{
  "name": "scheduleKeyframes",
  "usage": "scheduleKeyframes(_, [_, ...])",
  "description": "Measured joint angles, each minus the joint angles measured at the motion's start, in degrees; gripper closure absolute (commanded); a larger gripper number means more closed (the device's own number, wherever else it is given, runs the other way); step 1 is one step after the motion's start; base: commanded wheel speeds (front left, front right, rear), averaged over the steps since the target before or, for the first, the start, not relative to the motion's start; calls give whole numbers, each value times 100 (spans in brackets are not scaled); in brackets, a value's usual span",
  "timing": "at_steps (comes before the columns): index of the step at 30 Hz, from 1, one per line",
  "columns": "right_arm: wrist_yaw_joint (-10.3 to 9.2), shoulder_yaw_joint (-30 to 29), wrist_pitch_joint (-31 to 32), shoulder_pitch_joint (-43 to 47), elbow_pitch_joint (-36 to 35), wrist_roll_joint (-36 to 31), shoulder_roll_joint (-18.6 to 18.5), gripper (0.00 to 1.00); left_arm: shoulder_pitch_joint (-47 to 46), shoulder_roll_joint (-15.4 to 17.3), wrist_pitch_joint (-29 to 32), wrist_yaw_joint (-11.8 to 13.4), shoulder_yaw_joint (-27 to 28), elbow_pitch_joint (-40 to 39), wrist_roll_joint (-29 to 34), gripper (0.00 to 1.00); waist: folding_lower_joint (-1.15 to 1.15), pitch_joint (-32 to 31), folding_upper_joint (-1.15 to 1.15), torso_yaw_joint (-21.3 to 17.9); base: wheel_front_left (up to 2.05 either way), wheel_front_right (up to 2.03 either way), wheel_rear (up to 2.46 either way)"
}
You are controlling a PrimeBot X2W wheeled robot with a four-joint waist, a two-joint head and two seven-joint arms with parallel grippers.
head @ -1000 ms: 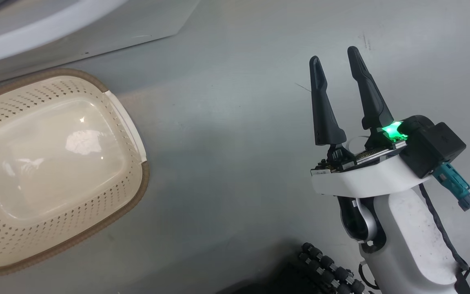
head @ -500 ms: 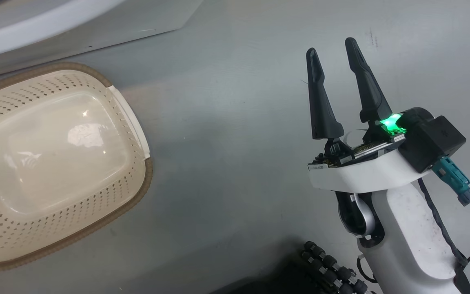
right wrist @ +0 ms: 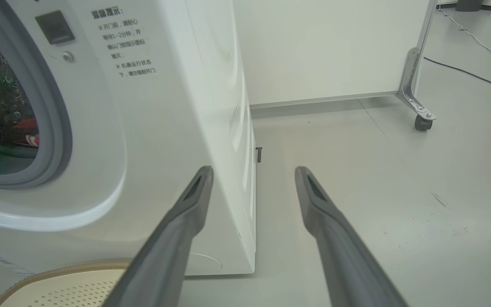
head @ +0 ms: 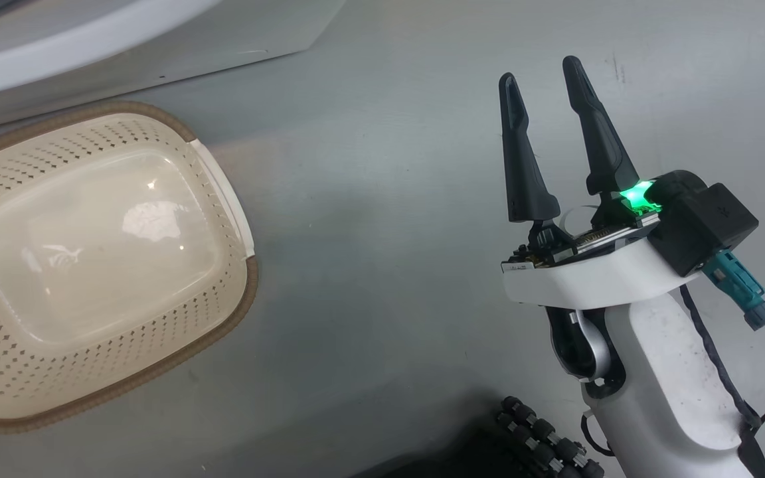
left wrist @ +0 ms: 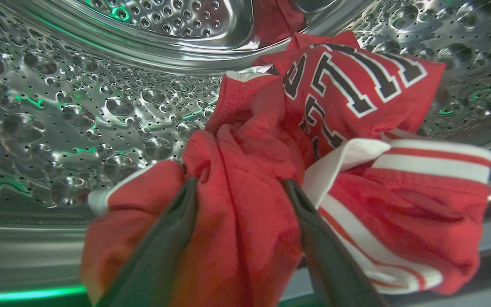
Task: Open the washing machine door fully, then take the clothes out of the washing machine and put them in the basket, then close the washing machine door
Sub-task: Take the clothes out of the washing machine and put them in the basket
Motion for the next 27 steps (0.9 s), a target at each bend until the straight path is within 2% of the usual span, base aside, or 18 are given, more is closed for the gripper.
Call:
scheduleKeyframes(1, [0,0,0,-1,1,0,0,0,-17,-11,-3,-12,0,14,-8,69,0,-3,0,5,0,0,0])
scheduleKeyframes(2, [-3,0,0,-2,4,0,0,0,-32,-29,-4,-27,3,29,-14,0,0,-7,0,9,0,0,0])
scheduleKeyframes(10, [-36,4,0,-25,19,0,-1,0,-168,-43,-57,-100,-70,52,-87,0,0,-42,0,30,0,0,0])
scheduleKeyframes(14, [-38,7,0,-25,27,10,-1,0,-236,107,-56,-127,-300,-23,189,0,0,-58,0,35,0,0,0])
scheduleKeyframes(15, [-38,5,0,-25,31,10,-1,0,-255,138,-54,-132,-359,-38,243,5,0,-61,0,35,0,0,0])
scheduleKeyframes(16, [-38,7,0,-25,31,11,-1,0,-276,154,-43,-155,-401,-40,265,42,0,-65,0,34,0,0,0])
scheduleKeyframes(17, [-38,7,0,-25,31,15,-1,0,-294,168,-25,-172,-439,-36,285,57,0,-67,0,32,0,0,0])
scheduleKeyframes(18, [-38,8,0,-25,31,20,-1,0,-313,182,26,-178,-483,-33,321,100,0,-70,0,30,0,0,0])
scheduleKeyframes(27, [-41,12,0,-25,30,64,-1,0,-399,203,356,-243,-565,80,352,100,0,-90,0,-25,0,0,0])
